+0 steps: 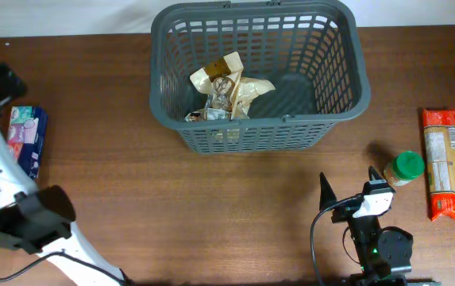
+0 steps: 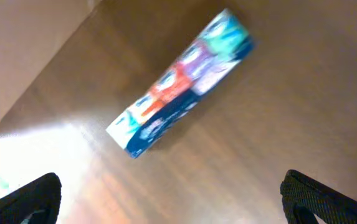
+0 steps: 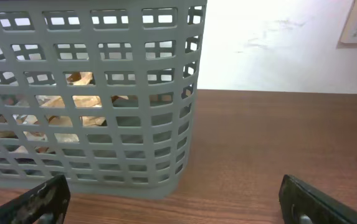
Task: Pack container
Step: 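Reach the left gripper to the Kleenex tissue pack and grasp it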
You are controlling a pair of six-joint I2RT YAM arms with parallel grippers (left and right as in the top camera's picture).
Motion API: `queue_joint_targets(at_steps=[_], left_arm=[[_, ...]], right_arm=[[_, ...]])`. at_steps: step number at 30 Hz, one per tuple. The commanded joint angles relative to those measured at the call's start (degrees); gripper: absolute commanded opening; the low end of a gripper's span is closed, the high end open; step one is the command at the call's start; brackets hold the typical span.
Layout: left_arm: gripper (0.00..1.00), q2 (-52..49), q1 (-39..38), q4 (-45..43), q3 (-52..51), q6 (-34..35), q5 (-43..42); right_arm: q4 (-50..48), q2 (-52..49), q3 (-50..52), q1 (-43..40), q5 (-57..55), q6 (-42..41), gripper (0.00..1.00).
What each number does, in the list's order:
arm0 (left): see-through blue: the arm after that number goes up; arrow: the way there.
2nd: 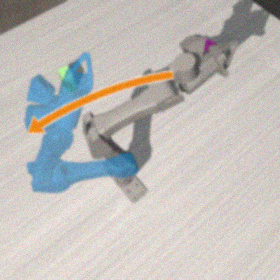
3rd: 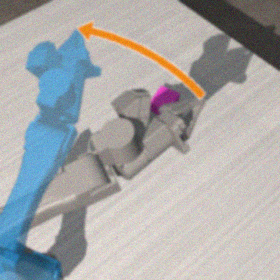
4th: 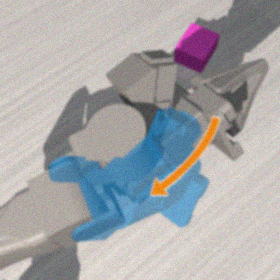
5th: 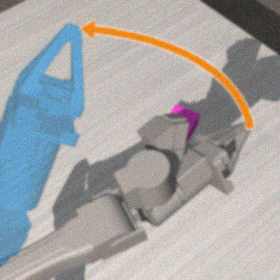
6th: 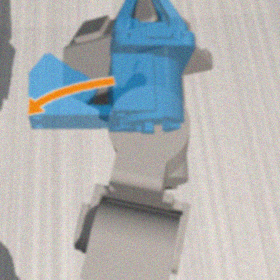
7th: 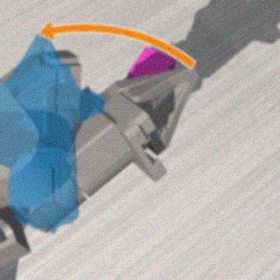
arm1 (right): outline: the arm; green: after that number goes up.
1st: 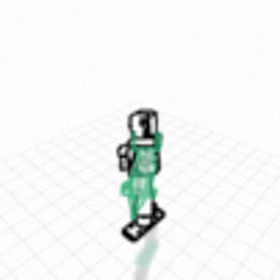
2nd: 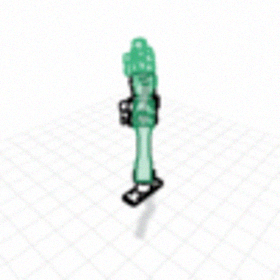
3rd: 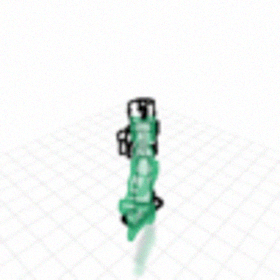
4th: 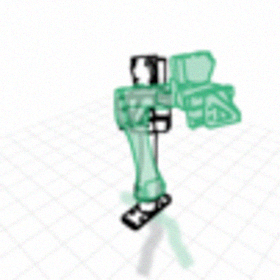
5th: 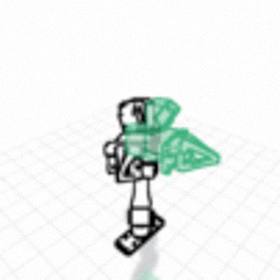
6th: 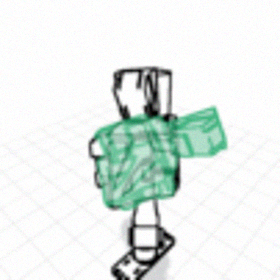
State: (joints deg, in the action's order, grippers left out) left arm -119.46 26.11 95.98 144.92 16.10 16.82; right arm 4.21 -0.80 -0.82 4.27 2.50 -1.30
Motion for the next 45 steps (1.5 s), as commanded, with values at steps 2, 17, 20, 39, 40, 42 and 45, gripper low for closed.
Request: queue_joint_targets(at_steps=[2, 17, 20, 39, 40, 42, 45], left_arm=[[0.99, 0.31, 5.31, -2.32, -9.73, -0.61, 0.92], [0.99, 0.31, 6.27, -22.84, -33.97, -24.87, -14.45], [1.0, 0.31, 6.32, -26.43, -36.94, -26.45, -12.39], [0.99, -4.76, 10.62, -38.93, -39.95, -36.13, -9.4], [1.0, -5.2, 10.84, -39.04, -39.95, -36.63, -9.86], [0.99, -6.14, 11.28, -39.41, -39.95, -37.97, -11.21], [1.0, -7.58, 11.89, -39.95, -39.95, -39.69, -13.44]], right_arm=[[-0.13, 0.61, 0.5, -0.26, 0.31, 0.02, 0.99], [-0.13, 0.61, 0.5, -0.26, 0.31, 0.02, 0.99], [-0.13, 0.61, 0.5, -0.26, 0.31, 0.02, 0.99], [-0.13, 0.61, 0.5, -0.26, 0.31, 0.02, 0.99], [-0.13, 0.61, 0.5, -0.26, 0.31, 0.02, 0.99], [-0.13, 0.61, 0.5, -0.26, 0.31, 0.02, 0.99], [-0.13, 0.61, 0.5, -0.26, 0.31, 0.02, 0.99]])
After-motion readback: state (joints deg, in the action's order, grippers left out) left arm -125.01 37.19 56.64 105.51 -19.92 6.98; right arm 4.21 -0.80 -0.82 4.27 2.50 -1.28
